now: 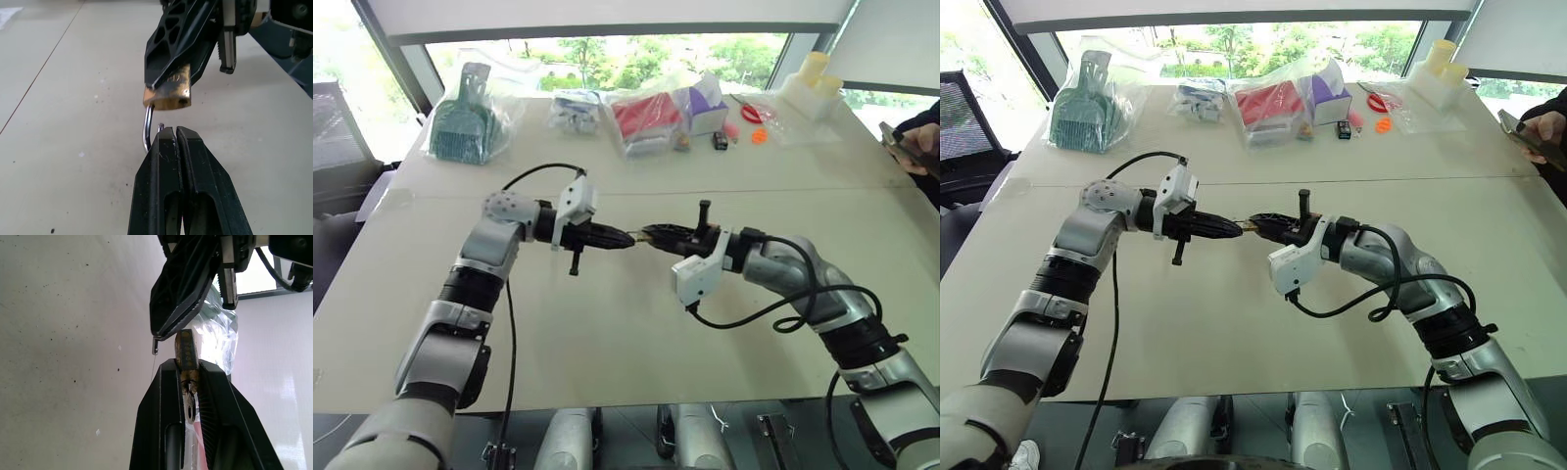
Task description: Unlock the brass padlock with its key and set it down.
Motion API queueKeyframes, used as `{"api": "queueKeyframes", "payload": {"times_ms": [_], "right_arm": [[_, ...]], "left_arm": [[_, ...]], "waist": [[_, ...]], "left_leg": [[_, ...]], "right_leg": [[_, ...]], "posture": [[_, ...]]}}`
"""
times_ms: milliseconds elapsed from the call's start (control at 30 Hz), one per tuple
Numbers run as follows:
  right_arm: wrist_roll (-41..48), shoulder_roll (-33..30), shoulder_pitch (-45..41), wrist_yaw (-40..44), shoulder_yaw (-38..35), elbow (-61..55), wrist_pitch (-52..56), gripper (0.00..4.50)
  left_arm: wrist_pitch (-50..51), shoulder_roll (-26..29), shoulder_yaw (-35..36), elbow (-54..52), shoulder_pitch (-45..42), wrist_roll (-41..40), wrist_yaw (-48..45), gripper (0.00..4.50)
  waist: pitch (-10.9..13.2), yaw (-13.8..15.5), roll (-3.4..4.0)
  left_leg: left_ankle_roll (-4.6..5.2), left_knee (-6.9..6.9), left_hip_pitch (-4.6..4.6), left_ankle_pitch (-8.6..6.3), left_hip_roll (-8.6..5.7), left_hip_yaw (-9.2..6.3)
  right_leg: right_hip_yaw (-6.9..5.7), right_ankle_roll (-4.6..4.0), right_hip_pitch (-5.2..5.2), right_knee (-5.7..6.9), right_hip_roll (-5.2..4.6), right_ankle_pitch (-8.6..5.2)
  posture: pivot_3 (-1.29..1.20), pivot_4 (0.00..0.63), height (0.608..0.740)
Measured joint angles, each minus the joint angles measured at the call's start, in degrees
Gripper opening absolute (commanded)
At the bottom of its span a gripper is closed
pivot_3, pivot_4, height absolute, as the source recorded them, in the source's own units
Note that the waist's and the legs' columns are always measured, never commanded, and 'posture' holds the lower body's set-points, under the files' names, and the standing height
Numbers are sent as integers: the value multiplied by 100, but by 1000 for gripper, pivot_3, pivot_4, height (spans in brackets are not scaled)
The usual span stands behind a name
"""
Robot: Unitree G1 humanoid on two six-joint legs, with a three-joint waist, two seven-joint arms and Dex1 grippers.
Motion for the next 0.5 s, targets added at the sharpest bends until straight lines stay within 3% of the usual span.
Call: {"api": "queueKeyframes", "payload": {"times_ms": [267,500], "right_arm": [[2,22,-1,4,0,0,42,0],[-2,32,3,50,8,87,58,0]], "left_arm": [[-534,-277,16,829,-283,171,391,39],[-602,-22,27,799,-209,219,273,39]], "waist": [[0,-3,0],[0,-11,0]], "left_leg": [[0,0,0,0,0,1],[0,-1,2,0,0,1]], "right_leg": [[0,0,0,0,0,0],[0,0,0,0,0,0]], "posture": [[0,150,740],[0,150,740]]}}
